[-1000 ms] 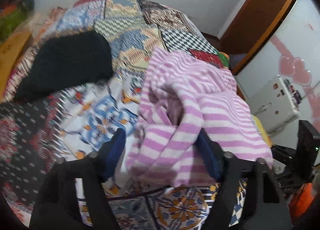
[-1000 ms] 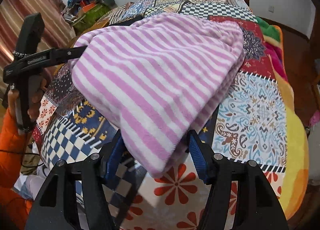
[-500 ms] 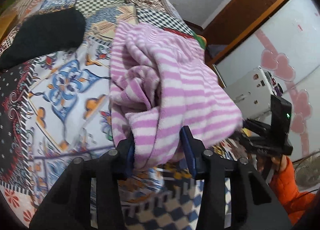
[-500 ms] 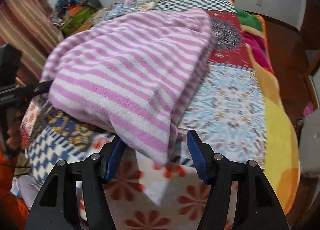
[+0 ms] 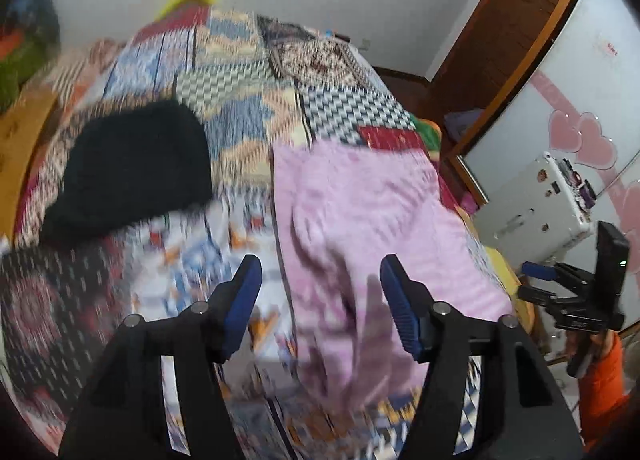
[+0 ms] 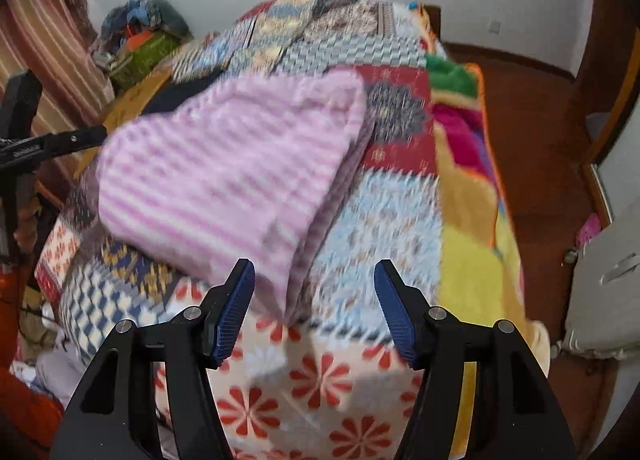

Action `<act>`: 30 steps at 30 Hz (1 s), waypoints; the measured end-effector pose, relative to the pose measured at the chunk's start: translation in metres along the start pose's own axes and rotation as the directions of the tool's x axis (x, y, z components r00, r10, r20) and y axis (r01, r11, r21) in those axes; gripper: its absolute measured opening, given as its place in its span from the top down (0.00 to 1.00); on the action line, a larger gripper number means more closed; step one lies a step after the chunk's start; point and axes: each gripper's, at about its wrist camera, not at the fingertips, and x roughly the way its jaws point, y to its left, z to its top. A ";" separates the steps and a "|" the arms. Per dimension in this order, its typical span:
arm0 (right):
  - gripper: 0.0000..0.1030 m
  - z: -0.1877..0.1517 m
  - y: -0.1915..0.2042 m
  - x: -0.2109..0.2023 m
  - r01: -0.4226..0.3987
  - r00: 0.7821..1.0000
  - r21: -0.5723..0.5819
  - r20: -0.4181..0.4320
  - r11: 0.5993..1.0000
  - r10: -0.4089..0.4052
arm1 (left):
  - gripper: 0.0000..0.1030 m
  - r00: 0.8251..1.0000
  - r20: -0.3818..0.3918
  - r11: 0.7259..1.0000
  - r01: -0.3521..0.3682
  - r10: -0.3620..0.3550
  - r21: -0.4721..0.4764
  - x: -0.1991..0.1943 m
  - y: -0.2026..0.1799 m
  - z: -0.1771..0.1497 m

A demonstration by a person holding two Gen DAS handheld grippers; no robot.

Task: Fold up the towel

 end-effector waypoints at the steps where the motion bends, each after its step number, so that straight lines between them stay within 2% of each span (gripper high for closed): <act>1: 0.43 0.005 -0.001 0.000 0.001 1.000 0.003 0.020 1.000 -0.001 | 0.39 1.000 0.003 1.000 -0.002 0.002 0.008 0.005 0.001 0.009; 6: 0.43 0.042 -0.007 0.017 -0.023 0.994 0.027 0.112 0.999 0.020 | 0.39 0.999 -0.048 0.999 0.024 -0.022 0.031 0.057 0.005 0.048; 9: 0.43 0.065 -0.013 0.038 -0.031 0.990 0.050 0.137 0.998 0.024 | 0.39 0.989 -0.117 0.996 0.091 -0.089 0.011 0.094 0.008 0.062; 16: 0.43 0.098 -0.036 0.096 -0.059 0.994 0.120 0.095 0.991 0.048 | 0.40 0.971 -0.211 0.992 0.118 -0.108 0.036 0.152 0.009 0.078; 19: 0.43 0.103 -0.042 0.117 -0.084 0.995 0.150 0.069 0.985 0.074 | 0.57 0.968 -0.229 0.991 0.120 -0.106 0.050 0.167 0.008 0.080; 23: 0.44 0.108 -0.040 0.136 -0.105 0.993 0.136 0.060 0.985 0.098 | 0.87 0.970 -0.207 0.990 0.140 -0.130 0.034 0.173 0.014 0.081; 25: 0.50 0.111 -0.038 0.135 -0.119 0.991 0.117 0.076 0.986 0.111 | 0.92 0.974 -0.183 0.990 0.138 -0.132 0.022 0.169 0.018 0.083; 30: 0.50 0.122 -0.035 0.127 -0.095 0.988 0.064 0.126 0.993 0.087 | 0.93 0.983 -0.133 0.992 0.126 -0.129 -0.030 0.162 0.032 0.092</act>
